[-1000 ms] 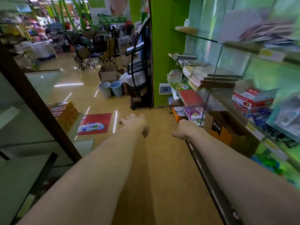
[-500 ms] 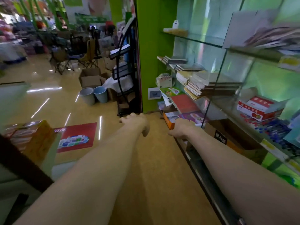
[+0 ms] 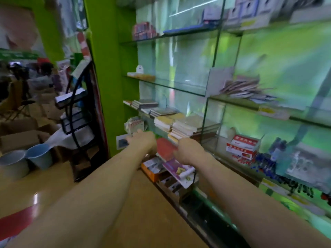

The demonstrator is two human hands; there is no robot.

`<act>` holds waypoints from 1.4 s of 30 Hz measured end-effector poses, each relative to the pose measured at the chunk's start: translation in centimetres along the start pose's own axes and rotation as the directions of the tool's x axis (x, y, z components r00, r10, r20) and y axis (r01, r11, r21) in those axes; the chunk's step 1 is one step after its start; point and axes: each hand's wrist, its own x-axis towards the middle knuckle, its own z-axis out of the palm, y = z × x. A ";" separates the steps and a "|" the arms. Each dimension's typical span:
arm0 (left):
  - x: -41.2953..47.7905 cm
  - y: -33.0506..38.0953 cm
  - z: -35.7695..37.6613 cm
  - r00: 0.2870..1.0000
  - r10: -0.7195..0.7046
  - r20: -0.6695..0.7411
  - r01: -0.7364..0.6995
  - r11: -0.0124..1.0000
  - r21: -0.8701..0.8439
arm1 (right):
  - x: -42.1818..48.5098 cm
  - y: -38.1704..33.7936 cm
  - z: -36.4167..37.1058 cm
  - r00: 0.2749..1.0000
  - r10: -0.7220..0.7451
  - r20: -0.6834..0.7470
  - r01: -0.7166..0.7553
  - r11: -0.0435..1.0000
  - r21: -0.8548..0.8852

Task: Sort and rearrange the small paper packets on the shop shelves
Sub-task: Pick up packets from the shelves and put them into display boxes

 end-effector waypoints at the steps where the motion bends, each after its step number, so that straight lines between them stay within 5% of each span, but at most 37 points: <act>1: 0.5 0.4 -0.8 0.999 0.037 -0.033 -0.038 0.999 -0.029 | 0.1 0.0 -0.9 0.999 0.007 -0.032 -0.007 1.000 -0.006; 8: 2.7 5.3 -6.0 0.943 0.261 -0.206 -0.287 0.952 -0.109 | 0.5 1.8 -6.4 0.971 0.065 -0.231 -0.085 0.993 -0.079; 22: 7.4 16.3 -12.4 0.806 0.489 -0.332 -0.555 0.821 -0.137 | 5.3 12.0 -15.5 0.877 0.182 -0.444 -0.267 0.954 -0.136; 42: 14.9 34.5 -15.6 0.588 0.715 -0.378 -0.801 0.579 -0.150 | 12.2 31.3 -22.1 0.792 0.421 -0.441 -0.457 0.889 0.028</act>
